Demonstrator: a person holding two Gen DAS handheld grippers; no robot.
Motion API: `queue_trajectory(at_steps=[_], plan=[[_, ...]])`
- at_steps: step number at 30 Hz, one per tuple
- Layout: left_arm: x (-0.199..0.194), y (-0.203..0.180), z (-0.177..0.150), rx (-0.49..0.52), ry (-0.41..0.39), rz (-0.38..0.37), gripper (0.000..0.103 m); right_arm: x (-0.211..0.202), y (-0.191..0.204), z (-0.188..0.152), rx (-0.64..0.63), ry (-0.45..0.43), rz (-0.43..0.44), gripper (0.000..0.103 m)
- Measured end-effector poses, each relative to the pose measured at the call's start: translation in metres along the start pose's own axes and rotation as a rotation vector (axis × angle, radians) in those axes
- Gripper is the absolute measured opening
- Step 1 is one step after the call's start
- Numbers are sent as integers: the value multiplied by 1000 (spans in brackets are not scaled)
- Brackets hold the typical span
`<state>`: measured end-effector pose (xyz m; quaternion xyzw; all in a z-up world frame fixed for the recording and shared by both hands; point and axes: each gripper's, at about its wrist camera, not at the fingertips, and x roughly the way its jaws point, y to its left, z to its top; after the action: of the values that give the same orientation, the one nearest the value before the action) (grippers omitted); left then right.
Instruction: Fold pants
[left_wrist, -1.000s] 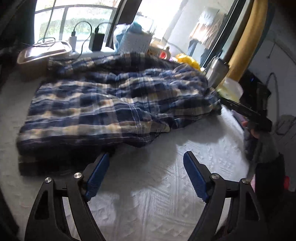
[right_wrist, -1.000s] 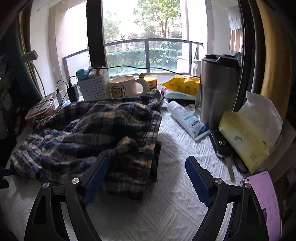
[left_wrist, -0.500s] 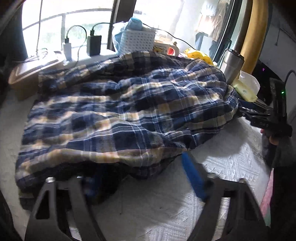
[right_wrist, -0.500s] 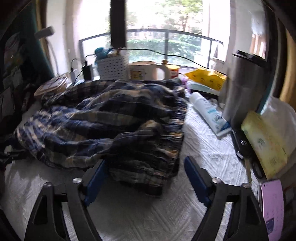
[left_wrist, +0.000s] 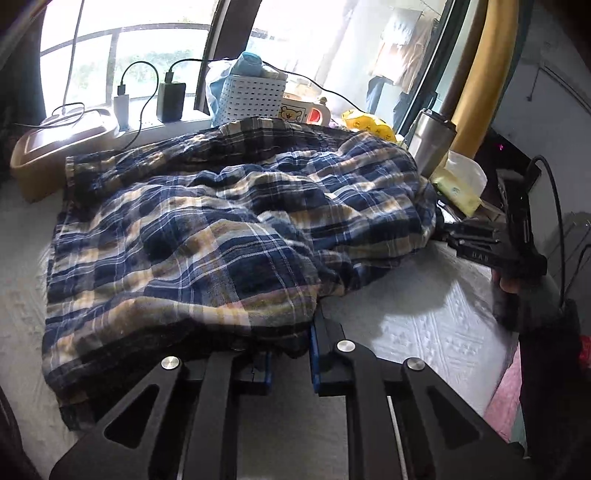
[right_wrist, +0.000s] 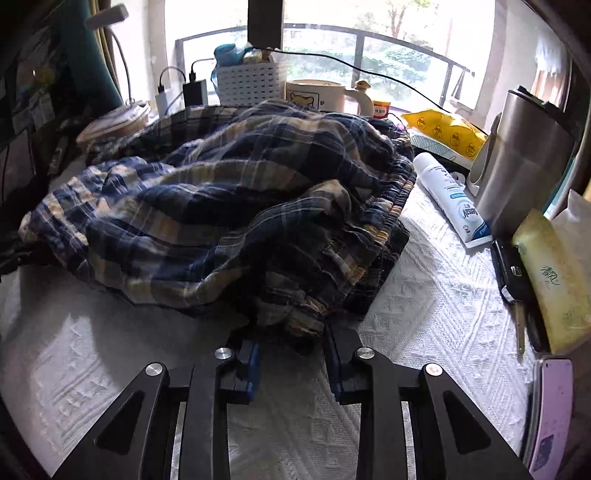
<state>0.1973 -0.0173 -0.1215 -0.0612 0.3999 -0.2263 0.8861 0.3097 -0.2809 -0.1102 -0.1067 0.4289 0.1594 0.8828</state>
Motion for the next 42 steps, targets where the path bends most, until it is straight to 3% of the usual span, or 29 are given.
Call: queue_trajectory(at_steps=[12,18,22,24,26,27,28,29,30,36,39,42], plan=[[-52,-22,-29,32,21,-54,12,-89,4,-17,-59,-82,-89,21],[-60,-15,-50,23,130,-53,13,-98,-9,-48,-21,-42,-139,21],[-77,10,-61,20,152,49,14,-87,-15,-62,25,-12,-129,22],[-86,30,-54,26,127,155,14,-88,-13,-65,29,-34,-125,25],[-89,41,-45,59,88,240,14,-92,-15,-66,48,-54,-143,39],[-90,48,-34,82,54,268,18,-97,-16,-65,61,-74,-153,59],[-89,51,-30,96,36,277,32,-101,-18,-64,74,-95,-156,74],[-85,55,-22,114,15,285,41,-106,-20,-64,86,-115,-160,77],[-80,58,-13,142,-8,291,53,-112,-21,-62,99,-138,-168,78],[-27,53,27,380,-20,355,53,-118,-21,-49,118,-186,-178,78],[2,50,32,514,-4,451,54,-109,-21,-46,125,-177,-167,78],[27,55,37,544,43,473,54,-98,-22,-41,137,-168,-162,78]])
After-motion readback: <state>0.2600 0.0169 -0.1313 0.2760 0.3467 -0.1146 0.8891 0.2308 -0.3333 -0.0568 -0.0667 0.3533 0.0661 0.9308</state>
